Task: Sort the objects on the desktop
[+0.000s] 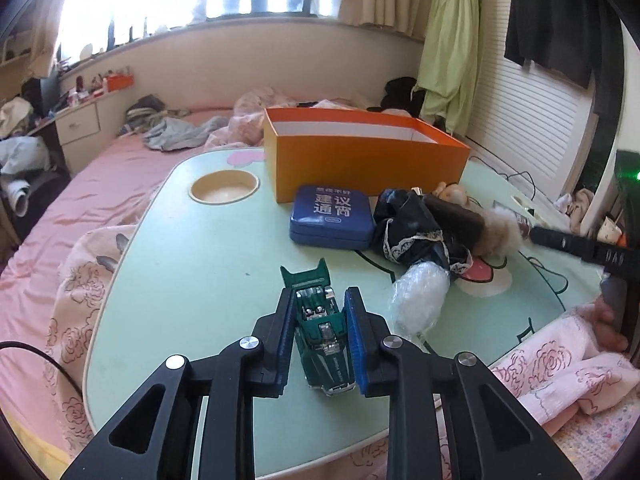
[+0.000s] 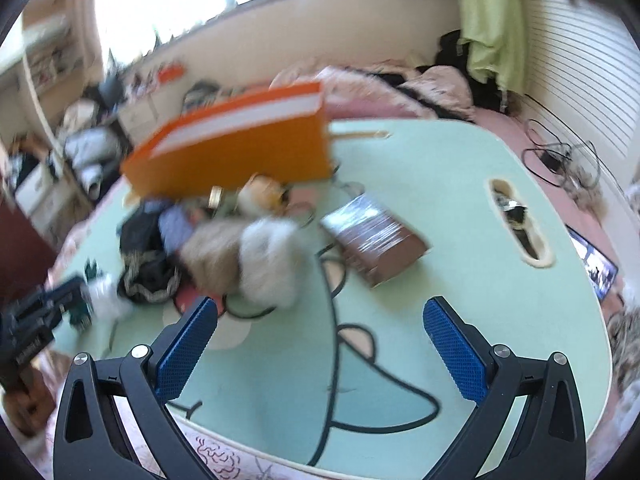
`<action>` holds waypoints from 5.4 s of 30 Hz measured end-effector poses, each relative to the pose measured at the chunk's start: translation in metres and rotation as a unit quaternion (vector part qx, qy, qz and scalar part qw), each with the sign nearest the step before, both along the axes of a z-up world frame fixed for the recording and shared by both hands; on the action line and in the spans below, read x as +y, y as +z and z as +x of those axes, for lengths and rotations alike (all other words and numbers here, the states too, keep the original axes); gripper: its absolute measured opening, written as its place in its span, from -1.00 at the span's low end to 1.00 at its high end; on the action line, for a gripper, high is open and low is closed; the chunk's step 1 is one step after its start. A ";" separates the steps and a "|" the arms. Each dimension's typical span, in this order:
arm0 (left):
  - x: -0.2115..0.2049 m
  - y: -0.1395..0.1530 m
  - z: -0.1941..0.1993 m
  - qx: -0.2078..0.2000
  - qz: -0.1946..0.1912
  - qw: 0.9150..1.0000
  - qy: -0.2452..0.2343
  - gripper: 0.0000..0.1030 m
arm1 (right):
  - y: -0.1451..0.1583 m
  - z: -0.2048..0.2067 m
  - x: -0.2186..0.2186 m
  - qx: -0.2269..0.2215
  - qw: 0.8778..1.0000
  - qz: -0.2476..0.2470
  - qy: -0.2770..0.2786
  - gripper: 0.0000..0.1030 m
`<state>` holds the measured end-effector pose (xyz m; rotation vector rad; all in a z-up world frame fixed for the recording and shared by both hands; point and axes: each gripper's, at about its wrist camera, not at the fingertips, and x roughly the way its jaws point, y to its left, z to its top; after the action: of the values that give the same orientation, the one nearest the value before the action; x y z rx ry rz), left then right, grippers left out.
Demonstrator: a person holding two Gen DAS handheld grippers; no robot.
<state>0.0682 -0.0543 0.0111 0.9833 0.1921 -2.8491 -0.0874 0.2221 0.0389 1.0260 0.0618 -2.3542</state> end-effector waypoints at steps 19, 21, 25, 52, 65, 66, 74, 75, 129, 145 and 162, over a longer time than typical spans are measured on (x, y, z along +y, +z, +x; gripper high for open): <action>0.009 -0.014 0.000 0.010 -0.042 0.999 0.010 -0.47 | 0.004 -0.006 -0.032 0.027 0.999 0.030 0.017 0.14; 0.010 -0.015 0.000 0.010 -0.044 0.999 0.011 -0.47 | 0.005 -0.003 -0.033 0.036 0.999 0.032 0.021 0.14; 0.011 -0.015 0.000 0.012 -0.046 0.999 0.013 -0.47 | -0.003 -0.011 -0.042 0.010 0.998 0.054 0.033 0.07; -0.022 0.066 -0.014 0.096 -0.008 0.995 0.011 -0.95 | 0.046 0.003 -0.038 0.069 0.994 -0.045 0.071 -0.53; -0.050 0.007 0.027 0.010 0.012 1.000 0.009 0.78 | 0.016 0.002 -0.036 0.013 0.996 -0.051 0.071 -0.53; -0.050 0.002 0.029 0.008 0.021 1.000 0.018 0.78 | 0.016 0.001 -0.034 0.011 0.996 -0.054 0.070 -0.53; -0.030 -0.019 0.009 -0.023 -0.028 0.998 0.058 0.91 | 0.017 0.005 -0.033 0.010 0.995 -0.062 0.072 -0.53; -0.027 -0.020 0.006 -0.027 -0.040 0.997 0.058 0.94 | 0.016 0.005 -0.033 0.010 0.995 -0.063 0.072 -0.53; -0.010 0.091 -0.153 0.048 0.025 0.998 -0.036 0.97 | 0.062 -0.109 -0.086 -0.007 0.995 -0.088 0.036 0.51; 0.016 0.010 -0.033 -0.043 0.029 0.998 -0.037 0.99 | 0.019 -0.006 -0.025 -0.024 0.998 0.007 0.049 0.59; 0.034 -0.021 -0.029 -0.014 -0.045 0.999 -0.026 1.00 | -0.013 0.006 -0.046 -0.026 0.989 0.132 0.053 0.99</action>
<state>0.0390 -0.0202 -0.0097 1.0253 0.0364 -2.8597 -0.0809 0.1758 0.0258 1.1771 0.4079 -2.2625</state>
